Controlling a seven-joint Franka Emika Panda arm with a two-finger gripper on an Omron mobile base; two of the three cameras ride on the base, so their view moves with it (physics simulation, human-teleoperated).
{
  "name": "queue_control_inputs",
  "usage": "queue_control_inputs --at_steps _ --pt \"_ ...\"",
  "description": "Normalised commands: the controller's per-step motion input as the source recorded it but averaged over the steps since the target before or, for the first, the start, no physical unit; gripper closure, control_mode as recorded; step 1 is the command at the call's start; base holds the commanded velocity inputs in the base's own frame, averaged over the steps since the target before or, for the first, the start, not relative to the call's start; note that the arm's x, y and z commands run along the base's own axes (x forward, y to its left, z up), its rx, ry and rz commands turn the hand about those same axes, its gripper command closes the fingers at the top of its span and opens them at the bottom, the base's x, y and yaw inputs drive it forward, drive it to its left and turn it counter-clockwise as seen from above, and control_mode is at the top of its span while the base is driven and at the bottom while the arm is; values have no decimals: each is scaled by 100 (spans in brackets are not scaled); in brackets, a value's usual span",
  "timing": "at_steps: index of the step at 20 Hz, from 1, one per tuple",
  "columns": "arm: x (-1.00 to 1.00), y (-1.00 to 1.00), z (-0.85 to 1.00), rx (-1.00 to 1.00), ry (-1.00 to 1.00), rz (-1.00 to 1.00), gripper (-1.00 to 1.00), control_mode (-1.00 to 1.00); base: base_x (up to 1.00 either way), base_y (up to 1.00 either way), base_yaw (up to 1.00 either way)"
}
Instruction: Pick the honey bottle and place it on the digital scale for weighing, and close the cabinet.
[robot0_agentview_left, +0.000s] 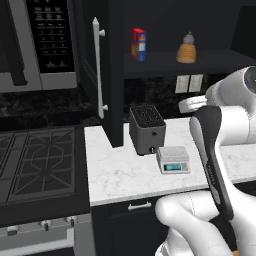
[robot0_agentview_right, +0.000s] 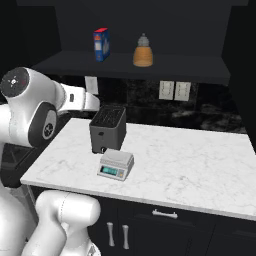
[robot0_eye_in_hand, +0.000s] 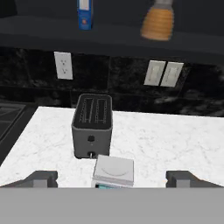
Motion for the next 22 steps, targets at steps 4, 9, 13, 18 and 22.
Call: queue_control_inputs --at_steps 4,9,13,18,22 --pt "-2 -32 65 0 -38 -2 -100 -100 0 0 0" --pt "0 -40 54 1 -16 0 -100 -100 0 0 0" --pt "7 -39 55 3 -16 0 -100 -100 0 0 0" --pt "35 -11 43 1 -13 0 -100 -100 0 0 0" --pt "59 -17 34 3 0 0 -100 -100 0 0 0"
